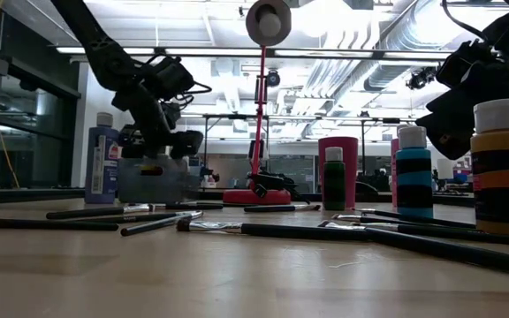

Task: Pick & Place Paint Supplies
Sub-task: Put the small red black paint bottle into the bin, then put the small green black paint bottle into the bin

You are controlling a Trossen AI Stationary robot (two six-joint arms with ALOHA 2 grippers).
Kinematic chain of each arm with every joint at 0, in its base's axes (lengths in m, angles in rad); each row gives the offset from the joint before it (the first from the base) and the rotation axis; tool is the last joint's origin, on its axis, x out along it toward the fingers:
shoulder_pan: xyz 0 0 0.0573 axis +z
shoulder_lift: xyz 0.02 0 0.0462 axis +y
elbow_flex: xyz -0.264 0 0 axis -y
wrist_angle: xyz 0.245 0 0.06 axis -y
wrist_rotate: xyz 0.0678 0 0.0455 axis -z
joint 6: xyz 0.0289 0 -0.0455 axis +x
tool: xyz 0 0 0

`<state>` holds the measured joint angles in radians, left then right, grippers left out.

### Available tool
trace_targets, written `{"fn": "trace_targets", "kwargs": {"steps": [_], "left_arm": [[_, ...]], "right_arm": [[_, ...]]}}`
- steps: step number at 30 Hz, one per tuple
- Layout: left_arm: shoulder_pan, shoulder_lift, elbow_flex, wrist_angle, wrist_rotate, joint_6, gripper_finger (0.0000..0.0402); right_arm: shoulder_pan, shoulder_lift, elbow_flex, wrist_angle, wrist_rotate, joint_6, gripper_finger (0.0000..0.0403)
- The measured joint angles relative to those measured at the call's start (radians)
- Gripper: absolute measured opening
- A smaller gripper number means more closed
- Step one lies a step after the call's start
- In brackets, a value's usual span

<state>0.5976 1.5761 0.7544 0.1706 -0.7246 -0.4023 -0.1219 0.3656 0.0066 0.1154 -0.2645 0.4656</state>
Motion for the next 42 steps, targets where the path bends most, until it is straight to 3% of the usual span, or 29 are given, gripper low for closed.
{"fn": "trace_targets", "kwargs": {"steps": [13, 21, 26, 33, 37, 42], "left_arm": [[0.0, -0.003, 0.0, 0.131, -0.019, 0.256, 0.0224], [-0.011, -0.097, 0.0, 0.141, 0.052, 0.47, 0.0224], [-0.031, -0.192, 0.0, 0.135, 0.283, 0.626, 0.0192], [-0.114, -0.344, -0.032, 0.12, 0.687, 0.849, 0.0086], [-0.181, -0.468, -0.119, 0.119, 0.744, 0.869, 0.0017], [-0.273, -0.637, -0.246, 0.117, 0.744, 0.866, 0.001]], "right_arm": [[0.0, 0.0, 0.0, 0.0, 0.0, 0.0, 0.0122], [0.0, 0.0, 0.0, 0.0, 0.0, 0.0, 0.0122], [0.0, 0.0, 0.0, 0.0, 0.0, 0.0, 0.0122], [0.0, 0.0, 0.0, 0.0, 0.0, 0.0, 0.0122], [0.0, 0.0, 0.0, 0.0, 0.0, 0.0, 0.0122], [0.0, 0.0, 0.0, 0.0, 0.0, 0.0, 0.0122]]}}
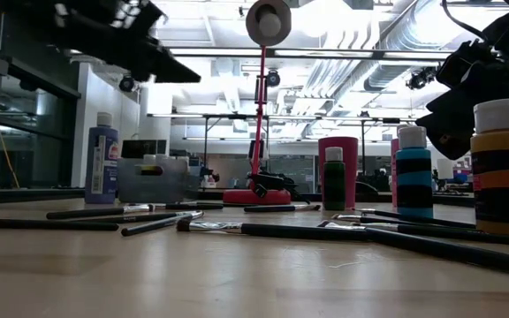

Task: Pick & Place Paint Supplies
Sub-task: Put the small green black paint bottle into the bin

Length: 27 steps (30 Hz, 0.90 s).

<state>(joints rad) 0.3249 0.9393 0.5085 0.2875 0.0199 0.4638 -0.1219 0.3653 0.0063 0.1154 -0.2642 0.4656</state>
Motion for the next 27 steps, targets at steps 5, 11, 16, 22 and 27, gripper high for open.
{"fn": "trace_targets", "kwargs": {"steps": [5, 11, 16, 22, 27], "left_arm": [[-0.119, -0.17, -0.093, -0.006, 0.026, -0.019, 0.0002], [-0.25, -0.346, -0.187, -0.006, 0.024, -0.023, 0.0001], [-0.308, -0.461, -0.252, -0.024, 0.023, -0.031, 0.0001], [-0.319, -0.579, -0.255, -0.187, 0.023, -0.031, 0.0], [-0.319, -0.68, -0.255, -0.274, 0.017, -0.024, 0.0]], "right_arm": [[0.0, 0.0, 0.0, 0.0, 0.0, 0.0, 0.0122], [0.0, 0.0, 0.0, 0.0, 0.0, 0.0, 0.0122], [0.0, 0.0, 0.0, 0.0, 0.0, 0.0, 0.0122], [0.0, 0.0, 0.0, 0.0, 0.0, 0.0, 0.0122], [0.0, 0.0, 0.0, 0.0, 0.0, 0.0, 0.0122]]}}
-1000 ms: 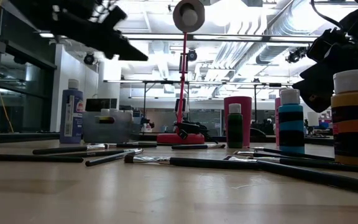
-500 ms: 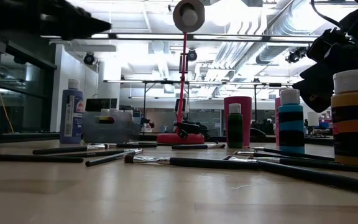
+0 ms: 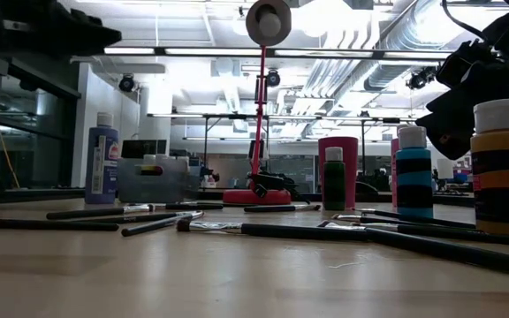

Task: Pick & Place Paint Supplies
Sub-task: Put the small green black paint bottle into the bin

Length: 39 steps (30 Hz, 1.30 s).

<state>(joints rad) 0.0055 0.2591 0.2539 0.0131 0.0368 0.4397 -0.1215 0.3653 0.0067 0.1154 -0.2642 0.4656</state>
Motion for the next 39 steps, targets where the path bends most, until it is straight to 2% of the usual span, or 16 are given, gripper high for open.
{"fn": "trace_targets", "kwargs": {"steps": [5, 17, 24, 29, 34, 39], "left_arm": [[0.0, -0.049, 0.0, -0.035, -0.002, -0.038, 0.0], [0.0, -0.053, 0.0, -0.05, -0.003, -0.108, 0.0], [0.0, -0.052, 0.0, -0.077, -0.017, -0.108, 0.0], [0.0, -0.052, 0.0, -0.077, -0.021, -0.108, 0.0], [0.0, -0.052, 0.001, -0.104, -0.054, -0.108, 0.0], [0.001, -0.052, 0.001, -0.099, -0.055, -0.154, 0.0]], "right_arm": [[0.0, 0.0, 0.0, 0.0, 0.0, 0.0, 0.0122], [0.0, 0.0, 0.0, 0.0, 0.005, 0.0, 0.0122], [0.0, 0.0, 0.0, 0.0, 0.161, 0.0, 0.0122], [0.0, 0.0, 0.0, 0.004, 0.164, 0.01, 0.0122], [0.0, 0.0, 0.0, 0.03, 0.181, 0.162, 0.0122], [0.0, 0.0, 0.0, 0.02, 0.215, 0.138, 0.0122]]}}
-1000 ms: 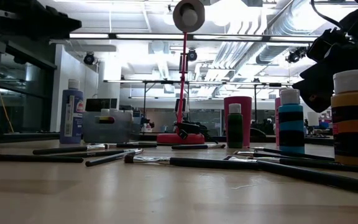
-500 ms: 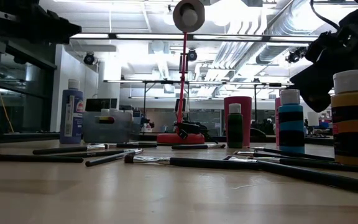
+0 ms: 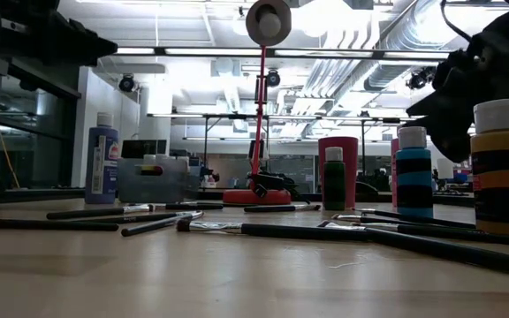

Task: Pick & Place Paint Supplies
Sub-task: Put the small green black paint bottle into the bin

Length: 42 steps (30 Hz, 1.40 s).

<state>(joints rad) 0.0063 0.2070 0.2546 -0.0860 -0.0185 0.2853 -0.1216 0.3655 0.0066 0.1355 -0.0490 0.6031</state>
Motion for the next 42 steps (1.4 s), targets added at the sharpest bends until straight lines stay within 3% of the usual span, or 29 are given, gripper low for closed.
{"fn": "trace_targets", "kwargs": {"steps": [5, 9, 18, 22, 33, 42], "left_arm": [[0.0, 0.0, 0.0, 0.0, 0.0, -0.039, 0.0], [0.0, 0.0, 0.0, 0.001, -0.001, -0.072, 0.0], [0.0, 0.0, 0.0, 0.001, -0.002, -0.088, 0.0], [0.0, 0.0, 0.0, 0.001, -0.004, -0.087, 0.0], [0.0, 0.0, 0.0, 0.001, -0.023, -0.085, 0.0], [0.0, 0.0, 0.0, 0.0, -0.024, -0.085, 0.0]], "right_arm": [[-0.002, 0.014, 0.0, -0.003, 0.042, -0.23, 0.0124], [-0.016, 0.071, 0.0, -0.004, 0.095, -0.268, 0.0147], [-0.018, 0.279, 0.0, 0.183, 0.184, -0.332, 0.029], [-0.018, 0.38, 0.0, 0.319, 0.208, -0.368, 0.0328], [-0.018, 0.669, 0.002, 0.578, 0.208, -0.373, 0.0319], [-0.018, 0.851, 0.079, 0.592, 0.208, -0.395, 0.0317]]}}
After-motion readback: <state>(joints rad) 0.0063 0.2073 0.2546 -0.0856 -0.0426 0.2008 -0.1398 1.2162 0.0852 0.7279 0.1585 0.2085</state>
